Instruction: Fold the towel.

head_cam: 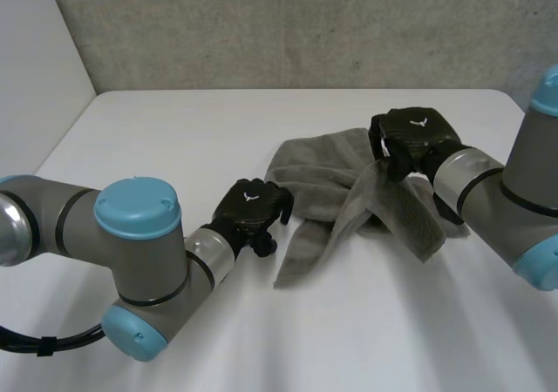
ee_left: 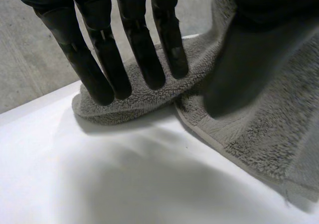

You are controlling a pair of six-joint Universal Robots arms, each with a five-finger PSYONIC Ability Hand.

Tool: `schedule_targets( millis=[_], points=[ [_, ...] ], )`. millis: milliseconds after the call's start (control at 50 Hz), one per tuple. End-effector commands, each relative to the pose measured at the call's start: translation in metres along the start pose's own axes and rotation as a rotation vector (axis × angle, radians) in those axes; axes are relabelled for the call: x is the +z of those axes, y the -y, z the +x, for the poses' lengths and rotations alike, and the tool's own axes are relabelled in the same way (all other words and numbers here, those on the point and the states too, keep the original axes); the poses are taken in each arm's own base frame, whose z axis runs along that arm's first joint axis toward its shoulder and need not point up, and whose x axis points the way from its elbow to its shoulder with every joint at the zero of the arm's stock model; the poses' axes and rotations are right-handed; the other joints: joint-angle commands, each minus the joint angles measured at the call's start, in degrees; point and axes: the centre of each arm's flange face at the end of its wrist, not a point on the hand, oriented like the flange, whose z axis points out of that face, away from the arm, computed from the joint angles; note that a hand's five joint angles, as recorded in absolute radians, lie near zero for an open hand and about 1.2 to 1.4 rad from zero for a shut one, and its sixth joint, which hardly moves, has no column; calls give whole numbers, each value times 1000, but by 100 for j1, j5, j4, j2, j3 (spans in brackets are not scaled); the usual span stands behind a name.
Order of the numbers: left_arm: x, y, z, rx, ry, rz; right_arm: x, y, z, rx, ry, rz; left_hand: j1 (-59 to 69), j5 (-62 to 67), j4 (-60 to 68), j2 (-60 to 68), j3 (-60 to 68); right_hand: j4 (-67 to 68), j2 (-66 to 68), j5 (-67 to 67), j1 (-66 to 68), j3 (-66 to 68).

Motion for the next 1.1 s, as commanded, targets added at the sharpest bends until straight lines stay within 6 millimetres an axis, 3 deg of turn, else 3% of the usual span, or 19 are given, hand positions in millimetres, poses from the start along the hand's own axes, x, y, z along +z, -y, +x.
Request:
schedule_targets(
  millis=[20,100,320,800,920,960,1020,1100],
  points=[
    [-5,0,9,-20,-28,-17,-9,11,-6,-5,13,30,-4098,-5172,-4083,-4131,-4114,253,372,218,455,260],
    [-10,1,19,-95,-54,-50,-10,4,-8,13,20,10,-4102,-5176,-4087,-4135,-4118,253,372,218,455,260],
    [-5,2,20,-413,-55,-64,-11,-2,-8,134,9,24,-4018,-5092,-4003,-4051,-4034,253,372,218,455,260],
    [-2,-17,38,-492,-110,-151,-20,-2,-19,177,-13,76,-3799,-4873,-3784,-3832,-3815,253,372,218,455,260],
    [4,-24,36,-490,-64,-163,-23,-2,-26,194,5,73,-2269,-3343,-2253,-2301,-2285,253,372,218,455,260],
    [5,-25,31,-482,-13,-163,-26,-2,-31,220,18,72,-981,-2055,-966,-1014,-997,253,372,218,455,260],
    [6,-24,29,-478,15,-157,-29,-1,-34,237,25,72,-570,-1644,-554,-603,-586,253,372,218,455,260],
    [7,-25,23,-473,64,-157,-38,7,-40,277,49,97,1175,101,1190,1142,1159,253,372,218,455,260]
  ],
)
